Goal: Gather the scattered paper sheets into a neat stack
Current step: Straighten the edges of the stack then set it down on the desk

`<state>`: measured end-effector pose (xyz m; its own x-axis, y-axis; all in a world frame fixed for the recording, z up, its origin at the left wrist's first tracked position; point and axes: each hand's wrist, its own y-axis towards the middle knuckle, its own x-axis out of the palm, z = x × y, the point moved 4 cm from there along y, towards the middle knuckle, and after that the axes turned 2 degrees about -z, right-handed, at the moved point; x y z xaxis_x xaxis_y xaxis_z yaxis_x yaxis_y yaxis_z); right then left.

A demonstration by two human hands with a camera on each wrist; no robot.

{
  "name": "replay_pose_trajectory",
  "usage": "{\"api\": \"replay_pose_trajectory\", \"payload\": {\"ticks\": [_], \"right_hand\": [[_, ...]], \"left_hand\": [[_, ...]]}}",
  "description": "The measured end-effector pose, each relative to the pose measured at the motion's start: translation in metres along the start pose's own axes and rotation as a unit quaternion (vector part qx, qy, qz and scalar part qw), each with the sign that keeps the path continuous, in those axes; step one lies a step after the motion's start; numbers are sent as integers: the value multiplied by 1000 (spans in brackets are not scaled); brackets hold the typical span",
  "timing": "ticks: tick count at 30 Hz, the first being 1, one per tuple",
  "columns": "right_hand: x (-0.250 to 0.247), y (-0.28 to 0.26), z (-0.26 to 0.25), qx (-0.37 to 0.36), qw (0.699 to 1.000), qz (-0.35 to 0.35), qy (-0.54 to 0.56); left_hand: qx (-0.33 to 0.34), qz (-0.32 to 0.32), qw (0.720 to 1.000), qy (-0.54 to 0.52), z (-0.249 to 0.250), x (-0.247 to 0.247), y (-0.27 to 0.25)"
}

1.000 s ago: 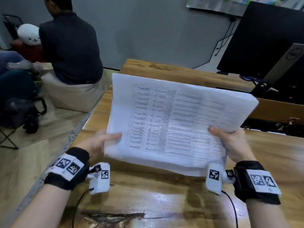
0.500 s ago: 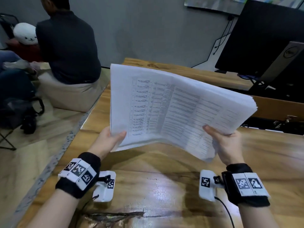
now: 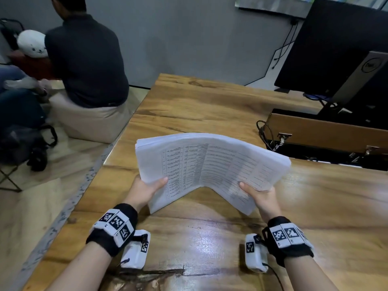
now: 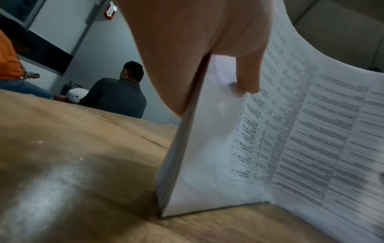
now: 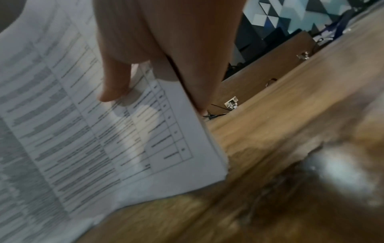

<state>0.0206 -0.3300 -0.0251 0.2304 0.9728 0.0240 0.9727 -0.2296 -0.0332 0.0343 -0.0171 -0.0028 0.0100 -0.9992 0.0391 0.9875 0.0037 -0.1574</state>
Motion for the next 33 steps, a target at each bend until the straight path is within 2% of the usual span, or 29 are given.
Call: {"api": "replay_pose_trajectory", "payload": {"ticks": [7, 16, 22, 24, 26, 29, 33], "right_hand": [[-4, 2, -14, -35, 999, -18, -23], [-3, -5, 10, -10, 999, -18, -34], [-12, -4, -24, -28, 999, -20, -23], [-13, -3, -49, -47, 998, -22, -19], [-13, -1, -74, -77, 996, -27, -22], [-9, 1, -102, -130, 990, -29, -54], [-1, 5, -107, -172, 981, -1, -85]], "left_hand": [[64, -17, 996, 58, 15, -6, 4], [-53, -4, 998, 31, -33, -10, 1], [-34, -36, 998, 40, -10, -15, 7], [2, -54, 998, 30, 12, -17, 8], [68, -71, 995, 31, 43, -15, 7], [148, -107, 980, 84, 90, -6, 3], [185, -103, 970, 119, 99, -4, 7]]}}
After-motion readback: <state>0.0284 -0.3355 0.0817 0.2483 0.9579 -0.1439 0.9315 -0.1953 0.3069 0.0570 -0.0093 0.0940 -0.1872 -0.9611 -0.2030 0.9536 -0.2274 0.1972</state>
